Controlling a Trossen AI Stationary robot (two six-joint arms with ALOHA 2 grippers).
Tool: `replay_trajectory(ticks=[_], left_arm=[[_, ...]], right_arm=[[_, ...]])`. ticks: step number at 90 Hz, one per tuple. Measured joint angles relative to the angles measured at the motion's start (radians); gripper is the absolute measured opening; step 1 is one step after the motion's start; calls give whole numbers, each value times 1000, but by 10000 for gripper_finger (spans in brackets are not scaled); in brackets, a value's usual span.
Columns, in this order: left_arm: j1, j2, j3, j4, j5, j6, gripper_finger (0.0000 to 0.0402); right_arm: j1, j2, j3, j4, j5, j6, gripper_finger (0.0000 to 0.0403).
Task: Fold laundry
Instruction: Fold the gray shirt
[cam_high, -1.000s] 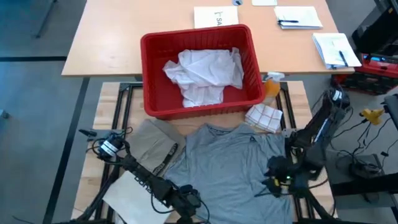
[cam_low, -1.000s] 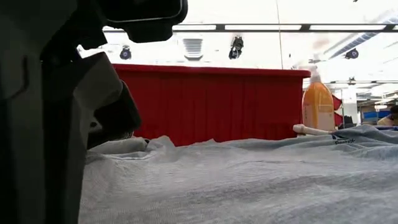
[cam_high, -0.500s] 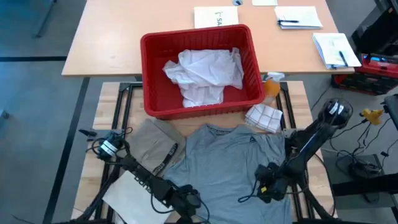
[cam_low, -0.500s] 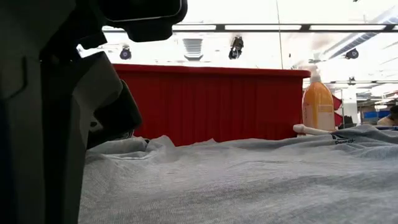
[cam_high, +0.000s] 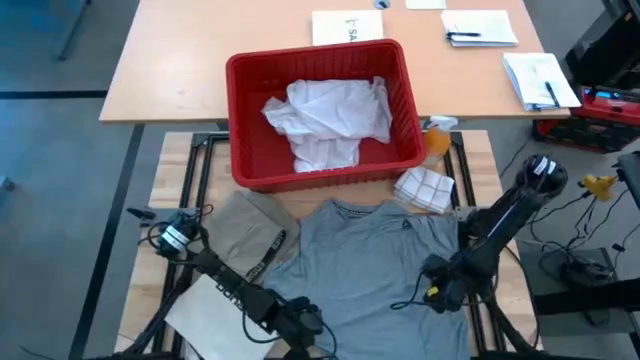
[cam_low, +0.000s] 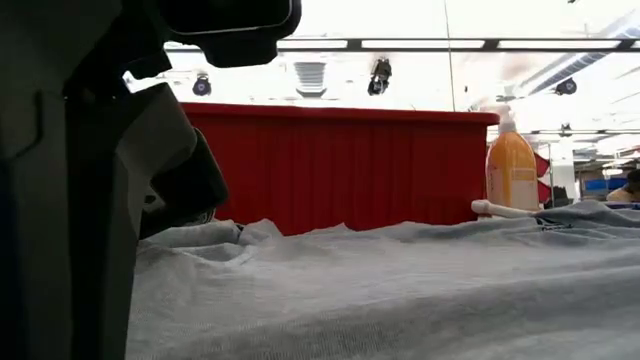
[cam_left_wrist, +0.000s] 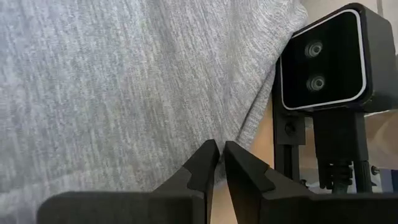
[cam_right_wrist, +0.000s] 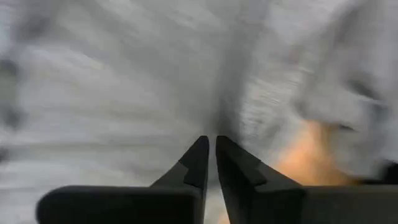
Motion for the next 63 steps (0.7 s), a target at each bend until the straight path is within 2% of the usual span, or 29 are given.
replay_trajectory(ticks=[10,17,25,31,37,46,63], left_arm=[[0,0,0,0,0,0,25],[0,0,0,0,0,0,25],[0,0,0,0,1,0,25],[0,-1,0,0,1,0,25],[1,-1,0,0,3,0,25],[1,-1,0,0,2,-1,25],[2,-1,0,0,5,-2,25]], right_arm=[[13,-61,0,-41,12,41,1],[15,-90,5,-22,73,53,2],[15,-98,9,197,215,-67,2],[7,-84,6,375,282,-160,1],[-13,-42,4,422,279,-194,0],[-25,26,-1,384,257,-180,0],[-25,127,-4,439,153,-207,0]])
